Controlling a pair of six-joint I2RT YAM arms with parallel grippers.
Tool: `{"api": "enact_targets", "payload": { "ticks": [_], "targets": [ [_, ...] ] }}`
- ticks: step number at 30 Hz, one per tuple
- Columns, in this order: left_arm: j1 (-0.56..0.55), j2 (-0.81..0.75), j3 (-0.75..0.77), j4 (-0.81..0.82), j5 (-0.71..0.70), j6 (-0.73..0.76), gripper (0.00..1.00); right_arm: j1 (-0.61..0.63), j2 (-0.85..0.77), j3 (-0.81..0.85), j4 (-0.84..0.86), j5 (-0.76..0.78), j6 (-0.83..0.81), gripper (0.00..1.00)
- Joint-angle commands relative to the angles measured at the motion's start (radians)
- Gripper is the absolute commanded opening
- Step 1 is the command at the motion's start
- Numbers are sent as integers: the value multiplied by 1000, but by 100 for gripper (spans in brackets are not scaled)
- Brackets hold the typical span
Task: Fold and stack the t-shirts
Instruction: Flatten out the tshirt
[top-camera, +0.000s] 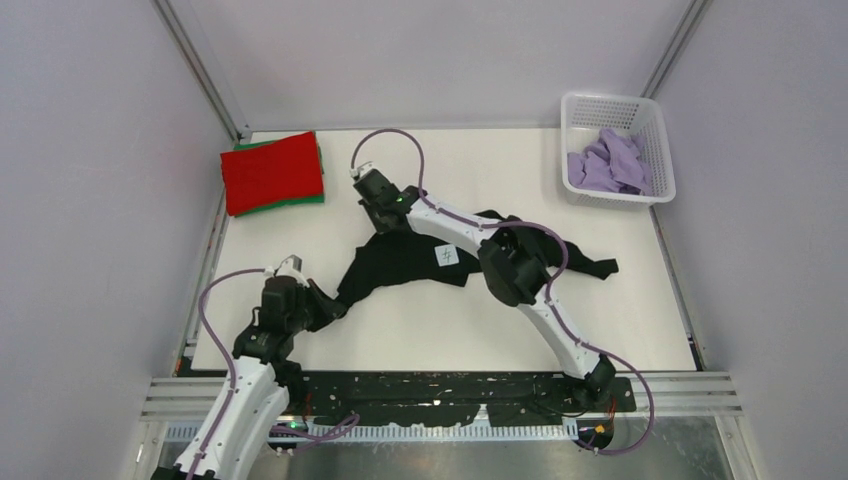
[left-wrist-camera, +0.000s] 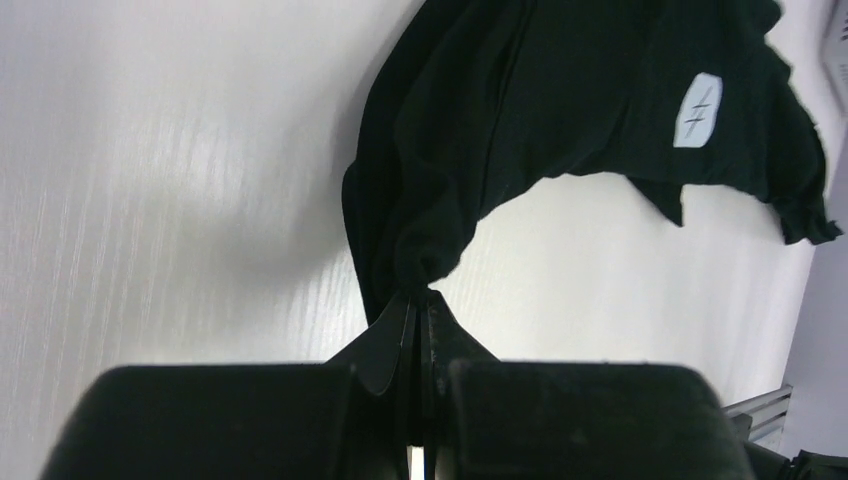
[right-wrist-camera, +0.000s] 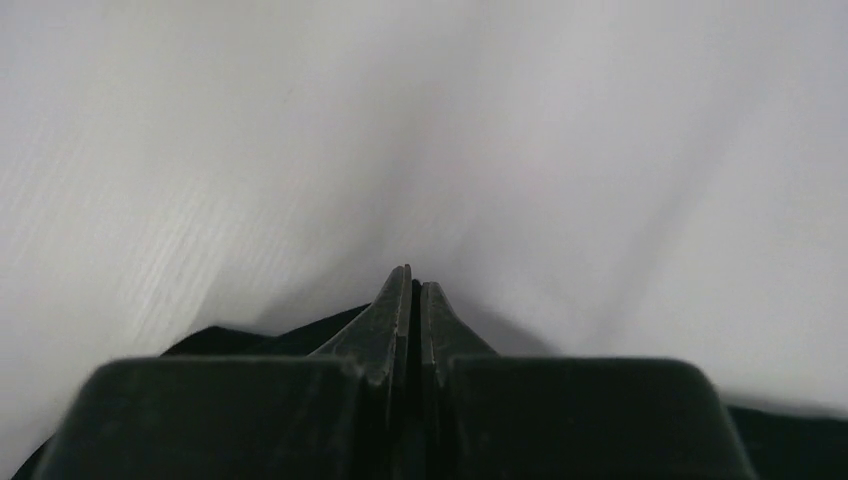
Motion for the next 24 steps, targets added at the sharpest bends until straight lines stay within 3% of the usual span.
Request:
{"api": "enact_targets", "payload": {
  "ticks": [1, 7, 11, 17, 24],
  "targets": [
    [-5, -15, 116, -4, -36, 3, 0, -46, -387, -237, 306, 185, -26, 5],
    [-6, -75, 265, -28, -85, -13, 0, -118, -821, -615, 545, 301, -45, 5],
    [-5, -113, 461, -30, -133, 12, 0, -148, -1103, -719, 577, 334, -89, 5],
    [-6, -110, 786, 45, -77, 70, 0, -149, -1374, -641, 431, 200, -140, 5],
    [-5, -69, 1100, 72, 7, 119, 0, -148, -1522, -375, 196, -173, -97, 5]
  ]
}}
